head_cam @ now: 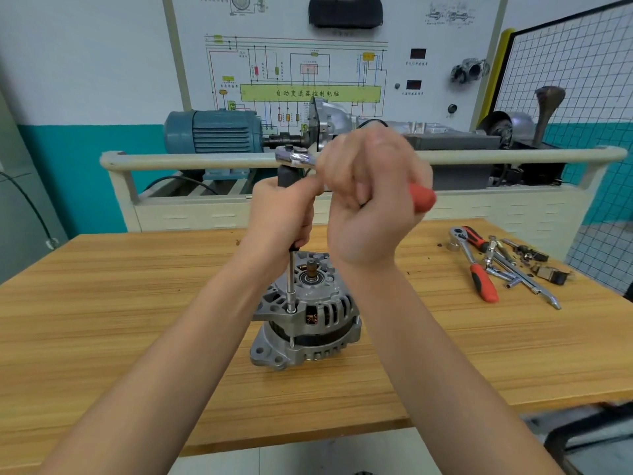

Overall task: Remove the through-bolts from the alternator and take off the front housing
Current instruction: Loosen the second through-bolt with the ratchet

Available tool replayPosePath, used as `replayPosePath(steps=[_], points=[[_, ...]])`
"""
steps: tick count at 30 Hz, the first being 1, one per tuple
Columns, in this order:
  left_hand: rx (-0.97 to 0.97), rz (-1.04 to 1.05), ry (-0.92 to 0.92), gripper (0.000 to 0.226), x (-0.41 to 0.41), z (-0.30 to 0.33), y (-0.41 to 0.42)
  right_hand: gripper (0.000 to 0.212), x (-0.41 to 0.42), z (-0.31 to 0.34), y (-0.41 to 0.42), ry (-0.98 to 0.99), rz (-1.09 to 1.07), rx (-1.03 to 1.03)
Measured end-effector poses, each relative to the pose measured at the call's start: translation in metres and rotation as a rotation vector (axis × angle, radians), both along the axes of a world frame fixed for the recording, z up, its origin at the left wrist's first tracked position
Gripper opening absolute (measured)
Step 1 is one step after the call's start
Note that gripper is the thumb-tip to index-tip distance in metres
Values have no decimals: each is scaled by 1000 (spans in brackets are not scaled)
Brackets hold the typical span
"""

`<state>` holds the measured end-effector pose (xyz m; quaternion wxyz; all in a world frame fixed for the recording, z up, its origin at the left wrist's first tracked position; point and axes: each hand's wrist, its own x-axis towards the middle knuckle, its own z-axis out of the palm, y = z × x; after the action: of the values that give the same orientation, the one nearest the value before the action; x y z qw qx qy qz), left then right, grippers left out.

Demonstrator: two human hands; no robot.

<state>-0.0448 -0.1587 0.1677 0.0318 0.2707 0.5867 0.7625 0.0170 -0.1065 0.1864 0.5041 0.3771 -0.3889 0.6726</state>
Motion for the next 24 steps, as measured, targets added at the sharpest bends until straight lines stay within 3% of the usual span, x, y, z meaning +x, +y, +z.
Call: replayPosePath(steps=[2,4,8,11,14,17,20,24], points=[[6,42,13,40,1,0,0,29,1,-1,-8,21,-151,54],[-3,4,16,43,-1,-1,-1,35,-1,1,-6,3,-104,51],[-47,-330,2,44,-12,0,-14,49,-5,9,16,-86,300,-33],[-112,-629,-44,38,-19,7,-23,50,-11,15,35,-229,632,-226],[-171,-598,-51,45,-17,9,-20,49,-20,17,45,-296,742,-406],[-153,-404,-32,52,-11,7,-14,47,-20,15,40,-272,701,-425],[-92,-201,-10,54,-6,3,-8,51,-13,12,32,-199,547,-272],[-48,10,-6,47,3,1,0,37,-4,2,0,8,-63,32]])
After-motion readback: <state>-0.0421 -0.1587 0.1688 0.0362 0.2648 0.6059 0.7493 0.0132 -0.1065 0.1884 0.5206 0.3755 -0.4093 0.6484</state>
